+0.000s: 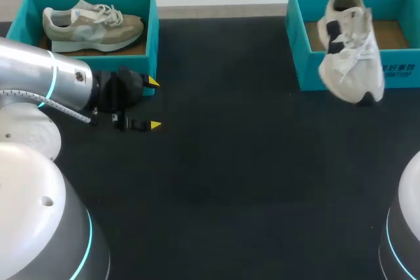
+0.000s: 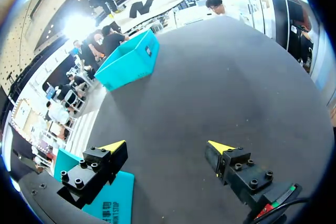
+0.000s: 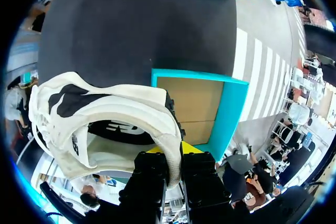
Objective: Take the shoe out of the shoebox, open the shoe tongue, remove and reinsert the insole, then place the shoe into the shoebox
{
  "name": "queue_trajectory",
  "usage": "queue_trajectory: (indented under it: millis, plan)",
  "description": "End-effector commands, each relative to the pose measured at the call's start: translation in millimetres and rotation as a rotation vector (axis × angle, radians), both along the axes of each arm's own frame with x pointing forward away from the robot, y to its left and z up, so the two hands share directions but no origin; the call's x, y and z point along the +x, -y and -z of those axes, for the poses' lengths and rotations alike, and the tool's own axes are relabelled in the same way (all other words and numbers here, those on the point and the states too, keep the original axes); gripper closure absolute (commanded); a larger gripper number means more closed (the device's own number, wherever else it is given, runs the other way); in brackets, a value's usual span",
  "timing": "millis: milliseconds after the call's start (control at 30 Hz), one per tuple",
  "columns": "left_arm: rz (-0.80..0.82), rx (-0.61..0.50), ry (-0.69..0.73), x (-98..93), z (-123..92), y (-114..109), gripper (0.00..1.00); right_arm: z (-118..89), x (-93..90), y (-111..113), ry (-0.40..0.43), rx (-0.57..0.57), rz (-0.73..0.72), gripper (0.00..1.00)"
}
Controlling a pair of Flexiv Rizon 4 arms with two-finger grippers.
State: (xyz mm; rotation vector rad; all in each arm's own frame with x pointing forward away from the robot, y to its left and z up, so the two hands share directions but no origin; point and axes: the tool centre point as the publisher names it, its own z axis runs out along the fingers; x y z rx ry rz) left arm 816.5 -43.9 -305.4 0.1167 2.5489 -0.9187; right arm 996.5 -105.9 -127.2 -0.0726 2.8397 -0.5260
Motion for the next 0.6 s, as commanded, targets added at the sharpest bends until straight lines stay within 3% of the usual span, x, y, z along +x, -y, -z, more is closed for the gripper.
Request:
queue_trajectory:
  millis: [33, 367, 600]
  plan:
    - [0.000, 0.002, 0.000, -0.4, 0.0, 0.1, 0.00, 8.2, 25.5, 40.4, -0.025, 0.027, 0.006, 1.00]
    - [0.000, 0.002, 0.000, -0.4, 0.0, 0.1, 0.00, 25.1, 71.6, 106.5, -0.046, 0.030, 0.034, 1.00]
    - [0.000, 0.002, 0.000, -0.4, 0.0, 0.1, 0.00, 29.4, 80.4, 117.2, -0.018, 0.033, 0.052, 1.00]
